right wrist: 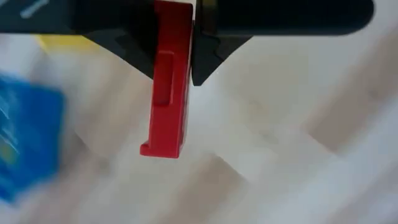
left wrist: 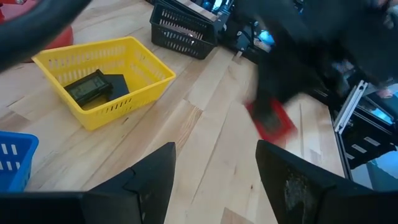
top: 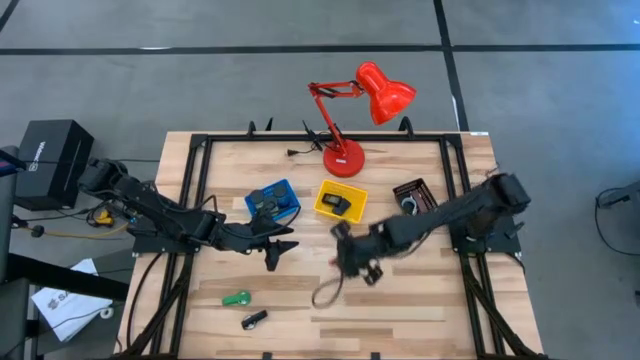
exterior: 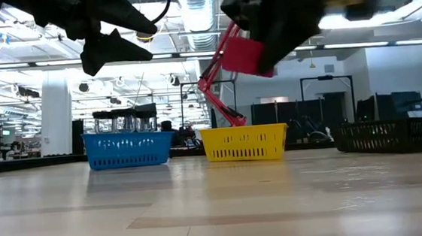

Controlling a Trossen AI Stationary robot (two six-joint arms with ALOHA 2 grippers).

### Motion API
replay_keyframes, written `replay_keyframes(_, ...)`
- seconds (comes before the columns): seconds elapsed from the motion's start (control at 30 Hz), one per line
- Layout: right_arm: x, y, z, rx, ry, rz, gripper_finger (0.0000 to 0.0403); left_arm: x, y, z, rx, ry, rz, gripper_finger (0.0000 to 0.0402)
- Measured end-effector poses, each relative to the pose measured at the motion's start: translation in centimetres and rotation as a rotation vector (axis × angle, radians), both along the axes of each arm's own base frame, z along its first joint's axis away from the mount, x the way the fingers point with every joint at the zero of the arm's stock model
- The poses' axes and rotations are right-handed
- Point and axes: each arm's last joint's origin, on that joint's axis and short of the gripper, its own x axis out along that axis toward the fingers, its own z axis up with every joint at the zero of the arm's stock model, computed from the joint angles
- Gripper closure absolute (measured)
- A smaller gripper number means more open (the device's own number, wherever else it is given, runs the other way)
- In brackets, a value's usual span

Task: Pick & Place Office items
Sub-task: Put the red digital clock into the yellow bin

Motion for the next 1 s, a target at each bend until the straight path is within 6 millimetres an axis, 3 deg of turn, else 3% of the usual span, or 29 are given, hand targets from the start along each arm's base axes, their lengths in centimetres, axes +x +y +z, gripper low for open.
replay_keyframes(0.2,0.0,-9.1,1.9,-0.012,-0.026,-0.363,0.0355,0.0,0.0,0.1,-0.003,-0.008,0.0,0.0183)
replay_keyframes(0.3,0.4,-12.8,1.0,0.03,0.0,-0.496,0.0348,0.0,0.0,0.1,-0.004,-0.01,0.0,0.0183)
replay_keyframes(0.4,0.7,-14.8,-0.8,0.091,0.071,-0.513,0.0345,0.0,0.0,0.1,-0.005,-0.012,0.0,0.0183)
replay_keyframes(0.57,1.6,-16.1,-4.0,0.143,0.168,-0.471,0.0349,0.0,0.0,0.1,-0.003,-0.013,-0.001,0.0183)
replay_keyframes(0.73,2.2,-16.2,-5.9,0.14,0.21,-0.477,0.0346,0.1,0.0,0.1,-0.003,-0.013,-0.001,0.0183)
replay_keyframes(1.0,2.1,-16.2,-5.8,0.143,0.216,-0.493,0.0341,0.1,0.0,0.1,-0.002,-0.013,-0.001,0.0183)
